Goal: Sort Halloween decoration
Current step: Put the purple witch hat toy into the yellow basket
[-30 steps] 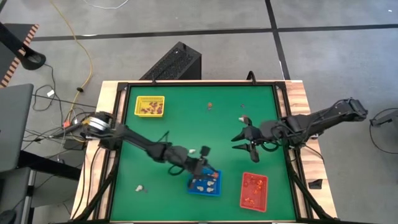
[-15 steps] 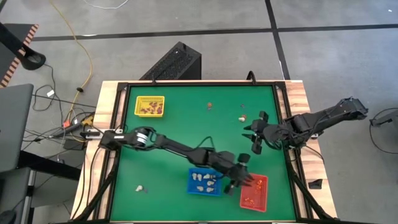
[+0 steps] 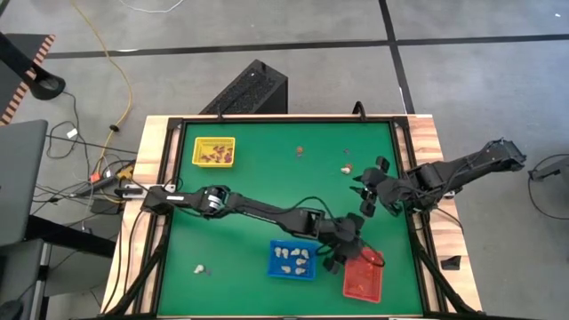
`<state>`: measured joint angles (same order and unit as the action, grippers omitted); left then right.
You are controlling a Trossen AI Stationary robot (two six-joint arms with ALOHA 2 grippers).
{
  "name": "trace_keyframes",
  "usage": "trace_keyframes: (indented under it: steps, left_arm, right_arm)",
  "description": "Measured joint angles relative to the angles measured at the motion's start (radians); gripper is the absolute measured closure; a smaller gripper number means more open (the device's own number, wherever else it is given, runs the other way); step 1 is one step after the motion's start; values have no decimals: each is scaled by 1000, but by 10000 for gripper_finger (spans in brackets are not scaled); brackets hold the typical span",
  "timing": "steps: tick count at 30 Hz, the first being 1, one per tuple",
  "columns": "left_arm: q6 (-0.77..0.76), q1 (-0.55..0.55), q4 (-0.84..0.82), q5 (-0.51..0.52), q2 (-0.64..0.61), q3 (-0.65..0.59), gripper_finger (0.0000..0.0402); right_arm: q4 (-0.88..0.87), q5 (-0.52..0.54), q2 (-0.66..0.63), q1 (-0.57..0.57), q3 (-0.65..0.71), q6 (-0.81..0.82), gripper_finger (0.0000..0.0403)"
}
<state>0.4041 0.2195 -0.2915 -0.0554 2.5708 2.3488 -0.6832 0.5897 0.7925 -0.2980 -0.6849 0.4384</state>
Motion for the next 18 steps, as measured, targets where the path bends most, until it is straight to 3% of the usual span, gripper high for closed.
trace_keyframes:
  steps: [3, 8, 12, 15, 18]
  left_arm:
    - [63, -4, -127, 139, -78, -42, 208]
    - [134, -21, -519, 531, -192, -48, 212]
    - [18, -75, -833, 570, -293, -49, 216]
    - [-111, -148, -1067, 544, -368, -52, 222]
    - [-217, -248, -1198, 513, -469, -144, 228]
  right_arm:
    - [-24, 44, -4, 30, 0, 89, 239]
    - [-89, 42, 24, 150, 0, 201, 239]
    - [-88, 36, 77, 319, 0, 239, 239]
    - [-90, -59, 125, 466, 0, 281, 239]
    - [-60, -159, 173, 615, -1, 280, 239]
